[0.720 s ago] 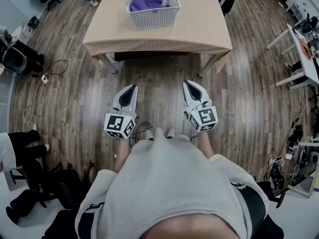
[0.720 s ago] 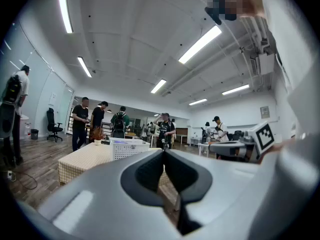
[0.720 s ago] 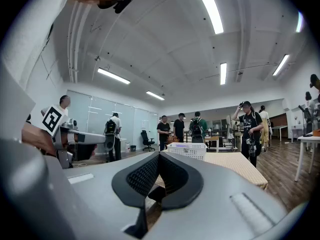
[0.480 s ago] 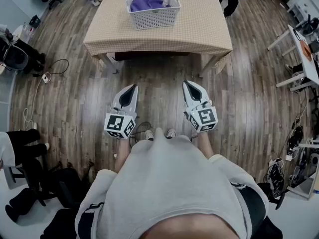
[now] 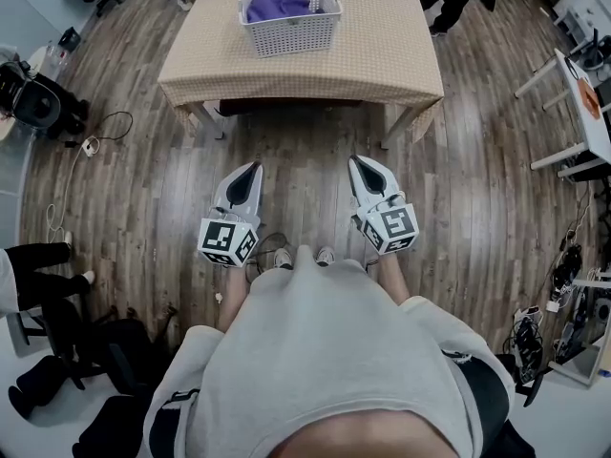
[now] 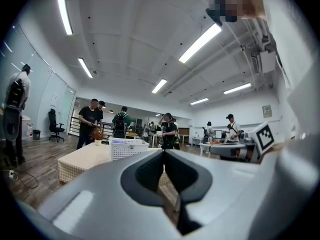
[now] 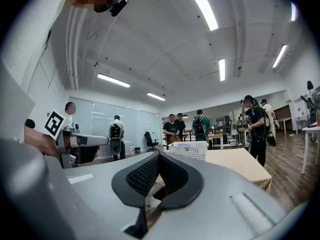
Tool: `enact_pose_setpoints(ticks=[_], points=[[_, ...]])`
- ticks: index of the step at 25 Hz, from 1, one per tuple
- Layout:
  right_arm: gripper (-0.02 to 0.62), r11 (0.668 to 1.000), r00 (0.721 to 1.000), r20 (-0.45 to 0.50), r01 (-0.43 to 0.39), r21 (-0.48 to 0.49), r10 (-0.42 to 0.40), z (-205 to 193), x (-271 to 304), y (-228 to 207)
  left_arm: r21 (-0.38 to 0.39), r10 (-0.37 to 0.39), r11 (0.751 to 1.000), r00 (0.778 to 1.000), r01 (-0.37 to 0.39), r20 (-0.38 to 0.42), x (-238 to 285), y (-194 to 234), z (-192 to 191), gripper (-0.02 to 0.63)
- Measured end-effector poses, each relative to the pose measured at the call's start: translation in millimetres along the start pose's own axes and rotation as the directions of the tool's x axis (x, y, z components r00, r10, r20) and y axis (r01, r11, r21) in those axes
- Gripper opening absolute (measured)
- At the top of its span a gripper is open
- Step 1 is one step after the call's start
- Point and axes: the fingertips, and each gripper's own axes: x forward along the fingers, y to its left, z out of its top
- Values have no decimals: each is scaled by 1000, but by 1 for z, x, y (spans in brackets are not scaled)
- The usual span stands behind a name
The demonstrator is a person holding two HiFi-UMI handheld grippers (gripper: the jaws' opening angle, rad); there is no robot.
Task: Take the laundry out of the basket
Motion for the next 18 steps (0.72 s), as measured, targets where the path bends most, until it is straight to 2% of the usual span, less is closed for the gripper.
enact_pose_setpoints(ticks=[7,18], points=[[0,999,1000,5,-29,21,29,-5,-16,-26,3,39,999,999,-39,-17,13,-19,-7,11],[0,999,1000,-18,-12,43,12,-21,-20,-59,4,48,999,998,-48,-46,38,-31,-17,11]])
